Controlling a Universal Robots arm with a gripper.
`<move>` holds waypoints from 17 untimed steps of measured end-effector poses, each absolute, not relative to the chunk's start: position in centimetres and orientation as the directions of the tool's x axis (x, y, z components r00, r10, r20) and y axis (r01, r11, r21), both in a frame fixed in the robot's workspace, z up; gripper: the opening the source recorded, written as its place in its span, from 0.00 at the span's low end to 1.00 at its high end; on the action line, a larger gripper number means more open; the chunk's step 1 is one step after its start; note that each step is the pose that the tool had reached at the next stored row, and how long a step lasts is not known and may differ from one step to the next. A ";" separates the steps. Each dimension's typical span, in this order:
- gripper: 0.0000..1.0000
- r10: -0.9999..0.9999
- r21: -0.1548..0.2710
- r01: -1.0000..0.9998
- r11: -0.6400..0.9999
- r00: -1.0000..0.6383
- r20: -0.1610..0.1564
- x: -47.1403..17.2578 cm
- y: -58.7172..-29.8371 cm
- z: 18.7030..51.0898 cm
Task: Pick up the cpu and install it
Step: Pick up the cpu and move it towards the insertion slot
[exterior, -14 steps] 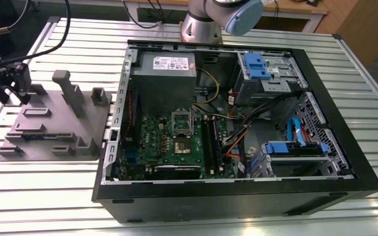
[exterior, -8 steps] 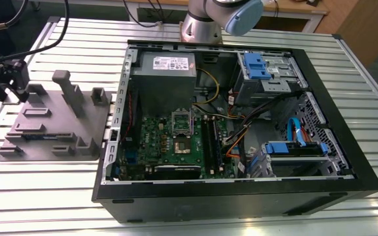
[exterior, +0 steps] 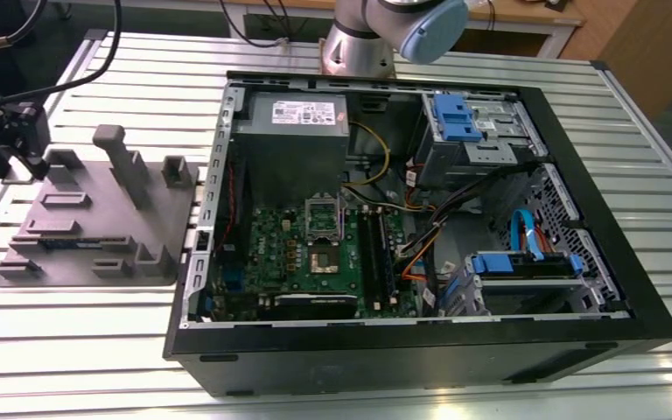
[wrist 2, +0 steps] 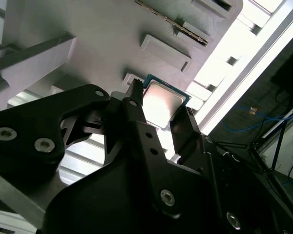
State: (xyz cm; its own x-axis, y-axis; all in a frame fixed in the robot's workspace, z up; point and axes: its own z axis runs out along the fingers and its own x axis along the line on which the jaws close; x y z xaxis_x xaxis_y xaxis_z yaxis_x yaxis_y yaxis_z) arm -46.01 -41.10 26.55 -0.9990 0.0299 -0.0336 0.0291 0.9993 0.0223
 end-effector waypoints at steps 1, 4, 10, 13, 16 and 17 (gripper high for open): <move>0.47 0.030 0.022 0.029 0.999 -0.999 -0.034 -46.0 -41.1 26.6; 0.47 0.030 0.022 0.029 0.999 -0.999 -0.034 -46.0 -41.1 26.8; 0.47 0.030 0.022 0.029 0.999 -0.999 -0.034 -46.0 -41.1 27.1; 0.47 0.030 0.022 0.029 0.999 -0.999 -0.034 -46.0 -41.1 27.3; 0.47 0.030 0.022 0.029 0.999 -0.999 -0.034 -46.0 -41.1 27.4; 0.47 0.030 0.022 0.029 0.999 -0.999 -0.034 -46.0 -41.1 27.5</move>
State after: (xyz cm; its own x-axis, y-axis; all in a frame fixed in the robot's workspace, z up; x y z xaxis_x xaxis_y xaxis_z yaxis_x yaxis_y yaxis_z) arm -46.01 -41.10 27.47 -0.9990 0.0299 -0.0336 0.0292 0.9993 0.0223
